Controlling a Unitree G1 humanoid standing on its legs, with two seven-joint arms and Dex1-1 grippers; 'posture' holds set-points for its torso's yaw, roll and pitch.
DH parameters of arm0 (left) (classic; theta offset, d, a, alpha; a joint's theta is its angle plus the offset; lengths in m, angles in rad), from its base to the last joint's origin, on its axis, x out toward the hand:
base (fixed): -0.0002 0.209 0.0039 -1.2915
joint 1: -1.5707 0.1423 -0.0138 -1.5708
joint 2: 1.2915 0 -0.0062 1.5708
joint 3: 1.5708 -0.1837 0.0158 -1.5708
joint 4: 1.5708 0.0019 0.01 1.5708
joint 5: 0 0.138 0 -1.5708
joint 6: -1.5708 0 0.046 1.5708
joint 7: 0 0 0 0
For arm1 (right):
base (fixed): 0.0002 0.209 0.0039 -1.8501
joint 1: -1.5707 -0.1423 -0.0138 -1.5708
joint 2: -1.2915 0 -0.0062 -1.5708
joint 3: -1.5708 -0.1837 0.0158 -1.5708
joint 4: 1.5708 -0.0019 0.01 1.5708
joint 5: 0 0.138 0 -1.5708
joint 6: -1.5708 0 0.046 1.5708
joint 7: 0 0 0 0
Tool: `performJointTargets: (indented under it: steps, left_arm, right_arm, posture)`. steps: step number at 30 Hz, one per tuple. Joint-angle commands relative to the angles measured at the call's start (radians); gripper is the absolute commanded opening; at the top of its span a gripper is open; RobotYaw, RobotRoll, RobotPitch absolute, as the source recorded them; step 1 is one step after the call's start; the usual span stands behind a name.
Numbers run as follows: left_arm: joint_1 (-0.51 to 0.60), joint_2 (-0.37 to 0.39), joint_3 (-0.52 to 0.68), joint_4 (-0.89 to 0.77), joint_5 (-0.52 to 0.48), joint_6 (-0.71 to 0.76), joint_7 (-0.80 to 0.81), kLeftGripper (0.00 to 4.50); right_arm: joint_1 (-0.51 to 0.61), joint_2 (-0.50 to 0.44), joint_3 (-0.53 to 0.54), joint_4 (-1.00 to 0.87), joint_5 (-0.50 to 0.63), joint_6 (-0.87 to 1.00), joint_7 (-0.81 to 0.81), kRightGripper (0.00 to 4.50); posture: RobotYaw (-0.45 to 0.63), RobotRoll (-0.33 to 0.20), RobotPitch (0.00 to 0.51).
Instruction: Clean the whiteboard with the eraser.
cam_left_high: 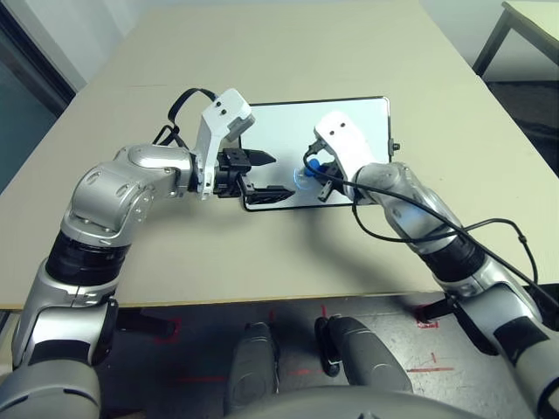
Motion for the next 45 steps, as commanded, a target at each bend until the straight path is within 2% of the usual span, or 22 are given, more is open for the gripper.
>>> performJointTargets:
  steps: [1, 10, 27, 45]
  left_arm:
    - [0.007, -0.001, -0.002, -0.011, -0.006, 0.008, 0.002, 4.50]
    - [0.008, 0.000, -0.004, -0.009, -0.005, 0.006, -0.001, 4.50]
    - [0.006, -0.002, -0.022, 0.013, 0.008, -0.015, -0.024, 4.50]
    - [0.010, -0.002, -0.038, 0.031, 0.020, -0.035, -0.044, 4.50]
  right_arm:
    - [0.009, 0.004, -0.011, 0.055, -0.016, 0.004, -0.020, 0.60]
    - [0.080, -0.078, -0.006, 0.026, -0.027, 0.048, -0.012, 0.60]
    - [0.170, -0.194, -0.117, -0.022, -0.027, 0.112, -0.044, 0.59]
    - [0.111, -0.291, -0.240, 0.026, -0.038, 0.126, -0.094, 0.59]
  posture:
    - [-0.03, 0.000, 0.142]
    - [-0.04, 0.000, 0.147]
    - [-0.06, 0.000, 0.152]
    - [-0.07, 0.000, 0.146]
